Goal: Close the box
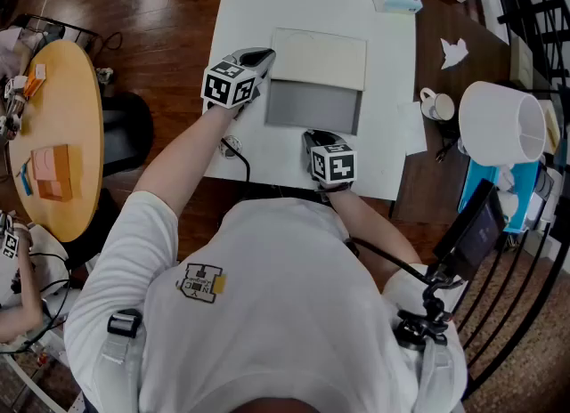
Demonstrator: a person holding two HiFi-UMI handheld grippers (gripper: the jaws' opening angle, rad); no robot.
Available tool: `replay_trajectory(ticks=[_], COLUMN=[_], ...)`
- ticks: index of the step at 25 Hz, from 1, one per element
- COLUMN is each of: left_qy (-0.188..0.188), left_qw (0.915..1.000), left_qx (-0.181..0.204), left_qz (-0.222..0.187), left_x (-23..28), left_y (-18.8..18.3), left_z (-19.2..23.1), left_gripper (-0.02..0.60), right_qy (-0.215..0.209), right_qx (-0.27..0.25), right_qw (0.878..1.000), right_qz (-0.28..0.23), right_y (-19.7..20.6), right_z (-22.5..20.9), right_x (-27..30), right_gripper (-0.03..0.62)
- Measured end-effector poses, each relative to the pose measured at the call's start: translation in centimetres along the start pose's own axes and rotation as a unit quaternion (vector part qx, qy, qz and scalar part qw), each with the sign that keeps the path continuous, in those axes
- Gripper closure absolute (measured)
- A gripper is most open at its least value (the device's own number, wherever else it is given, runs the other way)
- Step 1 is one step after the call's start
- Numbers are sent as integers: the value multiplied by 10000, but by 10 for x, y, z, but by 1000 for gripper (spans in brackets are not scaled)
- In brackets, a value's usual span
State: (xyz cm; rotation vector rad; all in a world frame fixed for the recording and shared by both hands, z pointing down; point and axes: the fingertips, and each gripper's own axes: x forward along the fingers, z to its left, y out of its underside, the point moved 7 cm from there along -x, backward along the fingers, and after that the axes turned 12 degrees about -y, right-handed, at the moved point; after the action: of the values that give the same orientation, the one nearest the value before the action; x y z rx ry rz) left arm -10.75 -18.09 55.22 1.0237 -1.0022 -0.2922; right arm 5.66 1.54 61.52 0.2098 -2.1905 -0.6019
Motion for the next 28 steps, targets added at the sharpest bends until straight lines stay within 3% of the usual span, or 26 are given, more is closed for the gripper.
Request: replay_trajectory(ticks=[7,17,25,28], left_qy=[124,129,304,538], left_qw=[9999,9999,9995,9981], left_qx=[-29,0,-38,-276], left_qz=[-8,-10,-84,-136], left_x=[-4,-12,-15,-49], left_y=[-2,-3,5,29], left_z=[-4,0,7,-8], left_gripper=[578,578,577,569], right_qy=[-7,25,-266,-362], right_qx=[-116,75,133,-307], right_qw=[9998,9988,9986,9985], right_qz=[-134,-483,-427,-261], right_y=[-16,-94,-88,-58], right_z=[-4,-40,-44,-34], right_x=[-9,16,21,-3], right_gripper=[534,533,509,513])
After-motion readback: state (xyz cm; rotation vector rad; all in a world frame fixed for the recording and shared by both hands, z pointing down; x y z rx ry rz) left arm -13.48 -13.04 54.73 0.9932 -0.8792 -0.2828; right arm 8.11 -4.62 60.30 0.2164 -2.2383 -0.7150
